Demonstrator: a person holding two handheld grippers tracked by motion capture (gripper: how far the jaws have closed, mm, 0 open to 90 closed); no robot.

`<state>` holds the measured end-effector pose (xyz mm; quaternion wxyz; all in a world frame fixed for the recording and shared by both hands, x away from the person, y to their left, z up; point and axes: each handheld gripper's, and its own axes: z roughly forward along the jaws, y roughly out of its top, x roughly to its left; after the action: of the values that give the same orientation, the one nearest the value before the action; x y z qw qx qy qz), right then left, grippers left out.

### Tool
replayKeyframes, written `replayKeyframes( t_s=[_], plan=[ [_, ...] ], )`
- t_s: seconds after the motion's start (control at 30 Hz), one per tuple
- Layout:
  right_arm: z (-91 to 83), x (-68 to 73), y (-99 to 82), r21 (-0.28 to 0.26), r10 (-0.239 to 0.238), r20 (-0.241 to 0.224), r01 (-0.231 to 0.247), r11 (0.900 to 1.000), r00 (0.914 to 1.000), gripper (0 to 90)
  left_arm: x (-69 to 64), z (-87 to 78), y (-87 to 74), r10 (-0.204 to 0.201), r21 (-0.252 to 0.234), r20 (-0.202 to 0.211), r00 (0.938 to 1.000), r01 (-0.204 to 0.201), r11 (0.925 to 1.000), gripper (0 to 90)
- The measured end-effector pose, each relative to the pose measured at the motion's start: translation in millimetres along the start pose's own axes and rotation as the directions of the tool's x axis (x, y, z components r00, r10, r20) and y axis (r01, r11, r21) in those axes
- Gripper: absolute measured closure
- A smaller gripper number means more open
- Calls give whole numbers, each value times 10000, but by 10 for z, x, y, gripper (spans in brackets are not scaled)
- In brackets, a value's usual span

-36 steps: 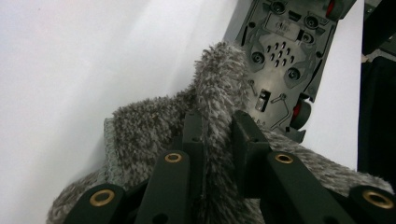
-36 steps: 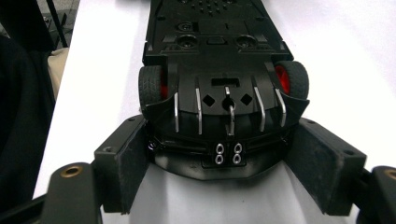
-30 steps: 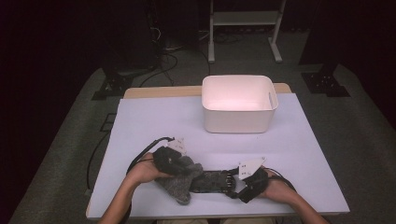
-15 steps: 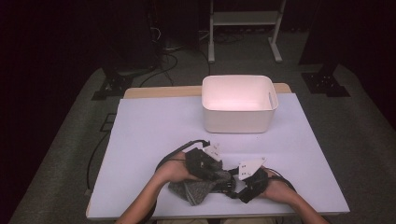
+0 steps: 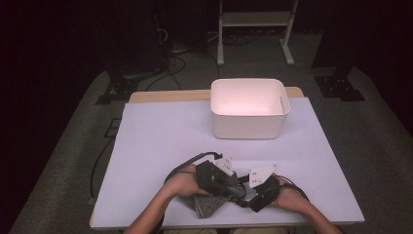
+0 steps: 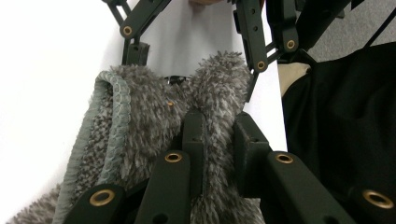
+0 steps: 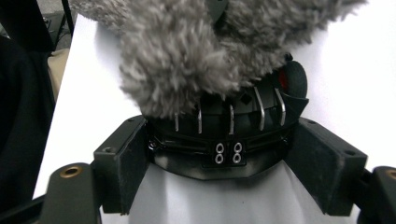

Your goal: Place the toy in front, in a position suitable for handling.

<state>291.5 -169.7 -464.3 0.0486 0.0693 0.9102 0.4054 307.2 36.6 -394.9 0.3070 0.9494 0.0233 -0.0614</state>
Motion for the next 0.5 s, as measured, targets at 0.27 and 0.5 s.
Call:
replayKeyframes(
  t_s=[0.27, 0.5],
  plan=[
    [-10, 0, -3, -71, -21, -88, 21, 10000, 10000, 225, -16, 40, -1, 62, 89, 57, 10000, -62, 9999, 766],
    [-7, 19, 0, -57, -96, 36, 96, 9999, 9999, 226, -32, 86, 86, 269, -46, 220, 9994, -268, 9996, 766]
  ],
)
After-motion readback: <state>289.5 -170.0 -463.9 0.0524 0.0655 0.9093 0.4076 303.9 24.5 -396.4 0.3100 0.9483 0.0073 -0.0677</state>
